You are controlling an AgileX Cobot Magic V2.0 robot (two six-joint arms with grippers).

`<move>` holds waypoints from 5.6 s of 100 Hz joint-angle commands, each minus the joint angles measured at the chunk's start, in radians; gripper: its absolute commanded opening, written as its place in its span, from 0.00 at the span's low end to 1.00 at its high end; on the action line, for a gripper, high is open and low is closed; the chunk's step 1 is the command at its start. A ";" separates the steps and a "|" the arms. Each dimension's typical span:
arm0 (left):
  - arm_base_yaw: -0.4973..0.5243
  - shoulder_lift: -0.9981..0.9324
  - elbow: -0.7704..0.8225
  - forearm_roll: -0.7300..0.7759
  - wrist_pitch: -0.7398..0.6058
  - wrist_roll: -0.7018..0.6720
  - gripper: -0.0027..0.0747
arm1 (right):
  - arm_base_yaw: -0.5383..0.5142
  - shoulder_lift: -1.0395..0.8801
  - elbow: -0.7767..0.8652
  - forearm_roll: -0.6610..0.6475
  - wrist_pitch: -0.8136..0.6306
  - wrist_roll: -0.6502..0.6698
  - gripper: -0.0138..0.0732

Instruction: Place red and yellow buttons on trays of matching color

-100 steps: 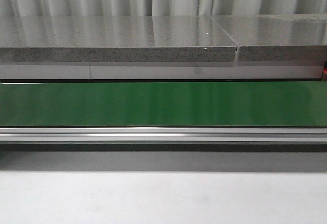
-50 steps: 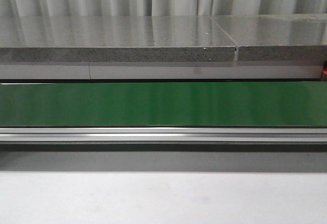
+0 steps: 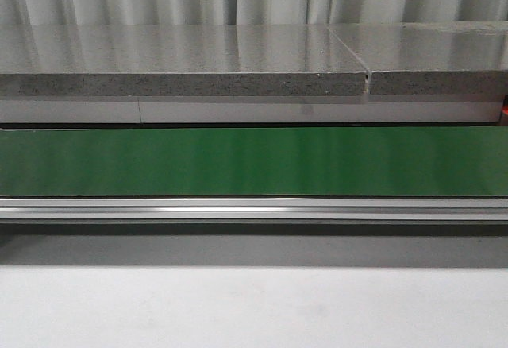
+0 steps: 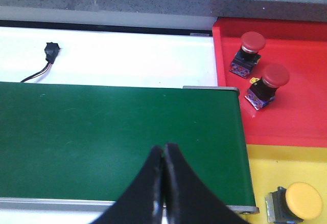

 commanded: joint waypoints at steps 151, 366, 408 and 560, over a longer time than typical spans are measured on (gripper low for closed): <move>0.003 0.627 -0.251 -0.028 -0.090 -0.007 0.21 | 0.001 -0.007 -0.035 -0.007 -0.059 -0.007 0.08; -0.258 0.366 -0.143 -0.054 0.122 0.152 0.11 | 0.001 -0.007 -0.035 -0.007 -0.059 -0.007 0.08; -0.261 0.342 -0.170 -0.056 0.137 0.179 0.85 | 0.001 -0.007 -0.035 -0.007 -0.059 -0.007 0.08; 0.124 0.611 -0.396 -0.066 0.070 0.176 0.85 | 0.001 -0.007 -0.035 -0.007 -0.059 -0.007 0.08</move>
